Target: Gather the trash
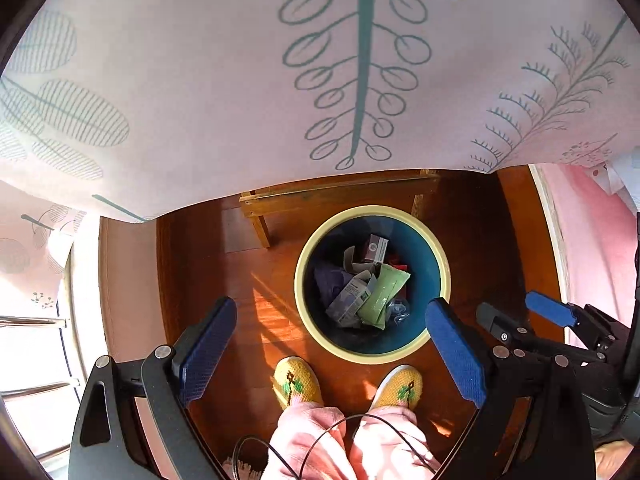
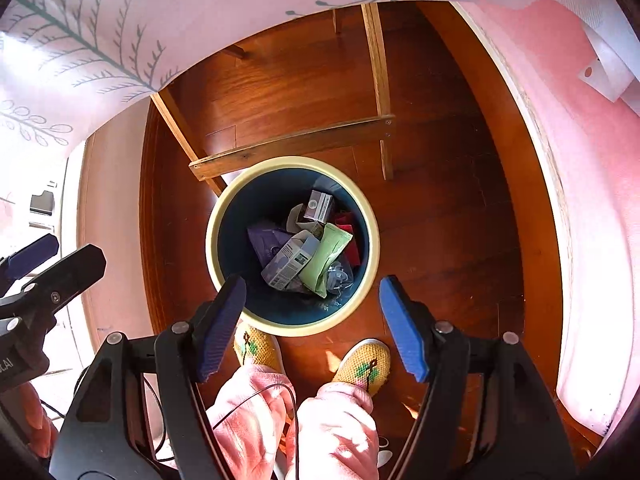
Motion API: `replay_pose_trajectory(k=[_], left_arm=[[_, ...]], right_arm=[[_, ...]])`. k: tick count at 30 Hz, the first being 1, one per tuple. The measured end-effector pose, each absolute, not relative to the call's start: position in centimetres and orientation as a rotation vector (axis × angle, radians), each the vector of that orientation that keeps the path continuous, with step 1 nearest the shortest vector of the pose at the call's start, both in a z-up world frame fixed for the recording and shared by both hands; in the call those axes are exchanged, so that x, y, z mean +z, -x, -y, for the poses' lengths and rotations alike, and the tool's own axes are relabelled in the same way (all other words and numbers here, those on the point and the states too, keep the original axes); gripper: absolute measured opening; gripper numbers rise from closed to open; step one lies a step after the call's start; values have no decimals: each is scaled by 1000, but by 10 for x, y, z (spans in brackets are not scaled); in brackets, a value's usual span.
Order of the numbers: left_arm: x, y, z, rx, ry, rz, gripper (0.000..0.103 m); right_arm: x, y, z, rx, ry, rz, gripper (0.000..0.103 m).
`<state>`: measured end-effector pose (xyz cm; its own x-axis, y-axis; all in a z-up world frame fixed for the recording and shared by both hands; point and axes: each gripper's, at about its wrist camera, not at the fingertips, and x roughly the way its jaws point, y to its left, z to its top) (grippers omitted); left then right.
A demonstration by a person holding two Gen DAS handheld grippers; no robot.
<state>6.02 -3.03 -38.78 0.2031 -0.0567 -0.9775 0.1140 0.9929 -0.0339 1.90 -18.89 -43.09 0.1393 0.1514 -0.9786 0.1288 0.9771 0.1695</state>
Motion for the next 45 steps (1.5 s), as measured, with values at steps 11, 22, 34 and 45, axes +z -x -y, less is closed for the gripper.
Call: replay_pose_trajectory(k=[11,22,34,45], left_arm=[[-309,-45,30,-113,-42,-1323,97],[-217,-42,15,-87,6,-1272,97],[-90,-47,15,-85,10,-1158,97],[-3,-42,10,-26,58,-1041,96]], right_arm=[[-355,-17,187,38,-248,-1392,67],[-257,-20,174,113,-251,-1326,67],[-140,-28,171,176,-220,-1236,67],[-9,-27,181,180,-213,-1057,67]])
